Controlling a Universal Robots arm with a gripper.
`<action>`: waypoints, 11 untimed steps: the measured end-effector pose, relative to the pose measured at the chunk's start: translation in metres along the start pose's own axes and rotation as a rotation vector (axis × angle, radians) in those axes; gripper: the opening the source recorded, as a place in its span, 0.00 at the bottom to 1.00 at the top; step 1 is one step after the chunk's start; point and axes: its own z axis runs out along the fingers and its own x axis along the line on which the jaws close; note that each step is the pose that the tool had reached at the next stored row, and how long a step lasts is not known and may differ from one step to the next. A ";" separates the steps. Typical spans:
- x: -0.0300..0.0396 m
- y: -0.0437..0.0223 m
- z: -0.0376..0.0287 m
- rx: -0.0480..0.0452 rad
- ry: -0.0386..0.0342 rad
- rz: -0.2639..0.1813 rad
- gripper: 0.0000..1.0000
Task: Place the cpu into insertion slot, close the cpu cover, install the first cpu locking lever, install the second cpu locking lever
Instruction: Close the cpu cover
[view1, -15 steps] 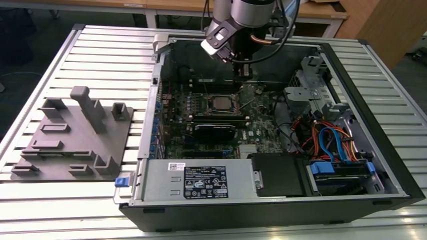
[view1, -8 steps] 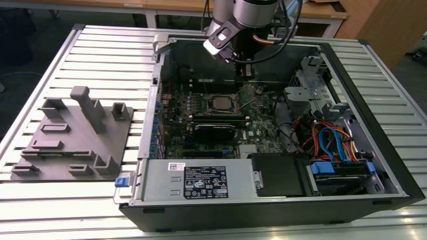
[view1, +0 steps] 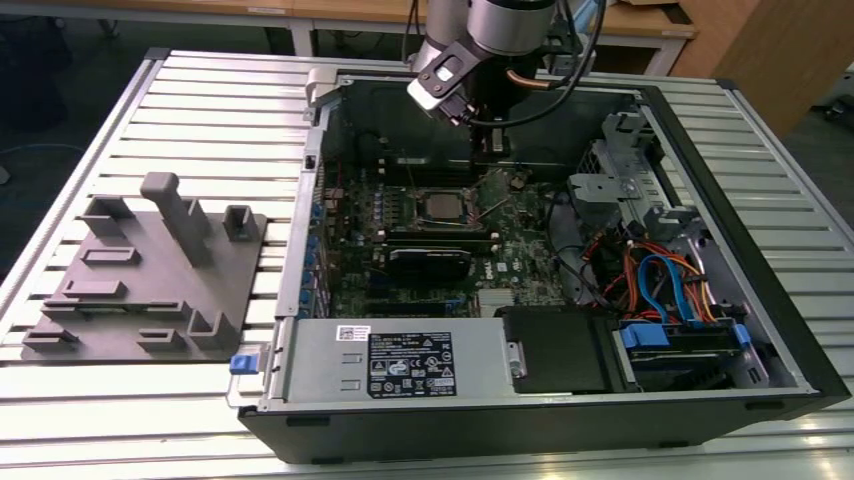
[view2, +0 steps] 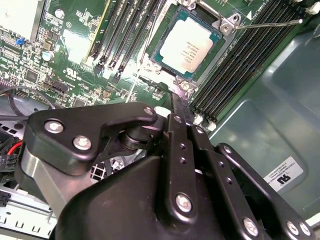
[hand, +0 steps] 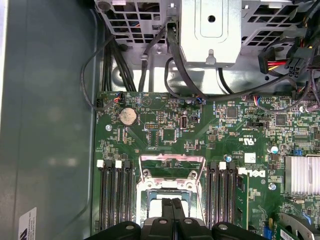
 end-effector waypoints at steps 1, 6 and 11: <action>0.0000 0.0000 -0.0004 0.0001 -0.0002 0.000 0.10; 0.0001 0.0001 -0.0022 -0.0001 0.0002 0.000 0.10; 0.0000 0.0040 -0.0020 0.0000 -0.0001 0.000 0.10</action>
